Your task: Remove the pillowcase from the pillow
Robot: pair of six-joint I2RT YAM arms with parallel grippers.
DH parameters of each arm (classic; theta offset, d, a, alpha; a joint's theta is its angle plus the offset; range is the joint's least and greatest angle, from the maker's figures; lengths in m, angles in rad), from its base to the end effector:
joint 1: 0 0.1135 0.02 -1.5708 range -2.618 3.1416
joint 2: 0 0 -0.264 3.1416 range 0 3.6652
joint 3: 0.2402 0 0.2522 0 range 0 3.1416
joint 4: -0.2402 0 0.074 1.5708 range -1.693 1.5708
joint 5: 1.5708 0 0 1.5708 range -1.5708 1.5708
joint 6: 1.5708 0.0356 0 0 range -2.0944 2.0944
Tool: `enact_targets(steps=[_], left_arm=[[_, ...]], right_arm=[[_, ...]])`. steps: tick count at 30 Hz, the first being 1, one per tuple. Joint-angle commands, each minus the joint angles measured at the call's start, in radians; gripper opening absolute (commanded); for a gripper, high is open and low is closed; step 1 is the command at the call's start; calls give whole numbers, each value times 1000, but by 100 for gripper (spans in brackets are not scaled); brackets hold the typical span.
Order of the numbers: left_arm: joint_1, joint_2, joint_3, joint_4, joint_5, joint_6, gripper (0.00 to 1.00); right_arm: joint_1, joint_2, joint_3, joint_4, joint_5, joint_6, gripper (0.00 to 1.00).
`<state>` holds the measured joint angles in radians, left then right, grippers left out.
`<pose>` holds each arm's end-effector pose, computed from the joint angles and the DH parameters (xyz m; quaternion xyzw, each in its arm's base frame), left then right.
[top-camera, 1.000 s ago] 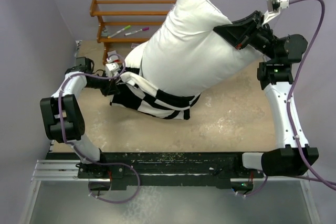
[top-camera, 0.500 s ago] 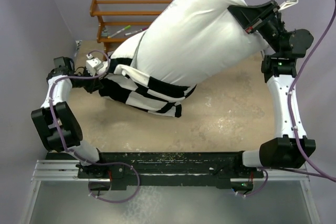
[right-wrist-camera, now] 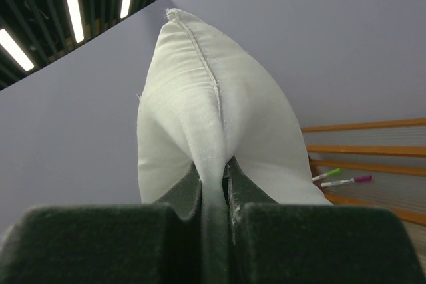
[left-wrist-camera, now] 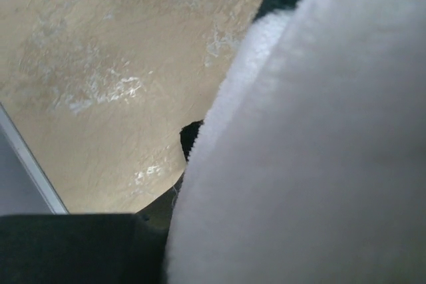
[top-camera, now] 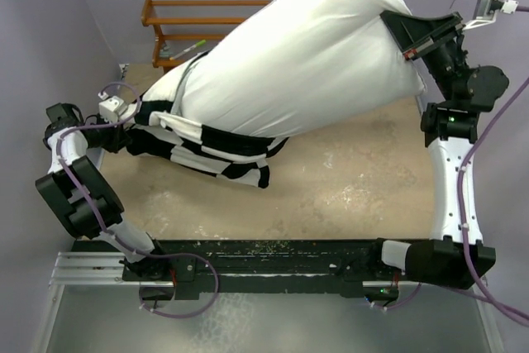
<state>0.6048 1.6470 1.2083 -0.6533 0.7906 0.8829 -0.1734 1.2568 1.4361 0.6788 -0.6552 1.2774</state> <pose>0.2883 0.1685 0.2391 0.2147 0.8752 -0.1271 0.4143 0.2358 -0.0193 0.5447 -0.0065 0.4472 0.5609 0.6967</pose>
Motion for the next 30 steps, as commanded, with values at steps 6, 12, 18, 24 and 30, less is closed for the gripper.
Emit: enact_targets(steps=[6,12,18,24,30], left_arm=[[239,86,71,225,-338,19,0],[289,124,83,252,-377,20,0],[308,112,54,280,-371,22,0],[309,100,-11,341,-392,37,0],[336,123,-96,427,-447,106,0]], right_arm=[[-200,-133,38,250,511,121,0],[-202,-113,61,255,506,144,0],[-202,-99,93,245,506,157,0],[-205,-97,102,233,533,185,0],[-206,-58,104,319,628,340,0]])
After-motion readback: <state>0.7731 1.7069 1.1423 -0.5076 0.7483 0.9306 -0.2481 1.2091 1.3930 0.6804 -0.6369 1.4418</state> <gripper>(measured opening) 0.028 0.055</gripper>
